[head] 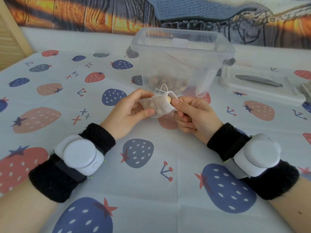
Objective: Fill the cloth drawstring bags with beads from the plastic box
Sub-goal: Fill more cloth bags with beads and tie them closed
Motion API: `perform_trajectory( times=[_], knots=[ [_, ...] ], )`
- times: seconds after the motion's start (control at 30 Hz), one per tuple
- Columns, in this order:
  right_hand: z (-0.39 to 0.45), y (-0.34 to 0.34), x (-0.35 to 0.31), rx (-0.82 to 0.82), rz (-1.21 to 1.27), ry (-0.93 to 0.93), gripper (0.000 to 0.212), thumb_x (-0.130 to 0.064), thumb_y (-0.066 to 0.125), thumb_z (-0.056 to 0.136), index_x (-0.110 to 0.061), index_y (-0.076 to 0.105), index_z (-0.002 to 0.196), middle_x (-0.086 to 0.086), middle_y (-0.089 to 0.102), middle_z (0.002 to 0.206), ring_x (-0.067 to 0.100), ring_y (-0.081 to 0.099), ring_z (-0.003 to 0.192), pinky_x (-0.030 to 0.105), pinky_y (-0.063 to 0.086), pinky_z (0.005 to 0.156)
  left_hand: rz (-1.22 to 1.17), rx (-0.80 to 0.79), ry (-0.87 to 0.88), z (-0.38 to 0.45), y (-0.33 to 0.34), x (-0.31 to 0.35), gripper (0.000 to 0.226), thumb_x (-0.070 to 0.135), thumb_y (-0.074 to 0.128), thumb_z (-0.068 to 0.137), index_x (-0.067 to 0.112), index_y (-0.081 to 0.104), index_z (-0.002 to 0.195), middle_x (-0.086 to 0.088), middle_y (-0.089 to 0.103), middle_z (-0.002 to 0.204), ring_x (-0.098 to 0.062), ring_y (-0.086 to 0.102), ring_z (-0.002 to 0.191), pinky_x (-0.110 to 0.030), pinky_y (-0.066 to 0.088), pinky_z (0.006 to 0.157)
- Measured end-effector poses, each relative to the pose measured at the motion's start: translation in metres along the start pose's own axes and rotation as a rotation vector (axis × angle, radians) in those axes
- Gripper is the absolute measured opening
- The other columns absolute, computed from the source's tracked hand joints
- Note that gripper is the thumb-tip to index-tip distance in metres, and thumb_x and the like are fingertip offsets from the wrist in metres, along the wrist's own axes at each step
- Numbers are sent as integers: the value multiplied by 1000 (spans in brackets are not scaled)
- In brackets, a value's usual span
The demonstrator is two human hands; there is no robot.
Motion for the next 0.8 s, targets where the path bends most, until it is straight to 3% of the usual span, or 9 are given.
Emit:
perform_trajectory(
  times=[0.23, 0.37, 0.57, 0.8],
  knots=[
    [1, -3, -1, 39, 39, 8, 41, -9, 58, 81, -16, 42, 43, -3, 29, 40, 7, 18, 31, 9, 16, 39, 47, -46, -2, 1, 6, -4, 39, 27, 62, 80, 17, 53, 116, -1, 62, 115, -10, 60, 104, -21, 49, 84],
    [0, -5, 4, 68, 20, 50, 48, -6, 49, 90, -15, 41, 44, -2, 28, 40, 7, 18, 30, 8, 16, 40, 29, -41, -47, 1, 5, -9, 46, 30, 72, 71, 27, 52, 112, 3, 61, 114, -7, 58, 102, -21, 46, 83],
    [-2, -7, 8, 87, -35, 144, 46, -22, 51, 90, -11, 48, 45, -1, 25, 40, 8, 16, 31, 12, 10, 43, 263, 66, -25, -2, -3, -3, 82, 46, 88, 50, 29, 41, 116, 17, 53, 112, 6, 50, 101, -7, 36, 77],
    [-4, 6, 11, -20, -71, 211, 45, -31, 49, 83, -8, 55, 45, -4, 26, 37, 7, 16, 30, 10, 12, 42, 324, 130, 45, -2, -9, 3, 46, 21, 83, 68, 22, 52, 103, 13, 61, 102, -1, 55, 94, -17, 44, 79]
  ],
)
Point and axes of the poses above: each hand's wrist, its own z-axis towards the middle knuckle, its own y-axis out of the palm, x = y × z, the point moved 8 cm from there along z, towards the middle knuckle
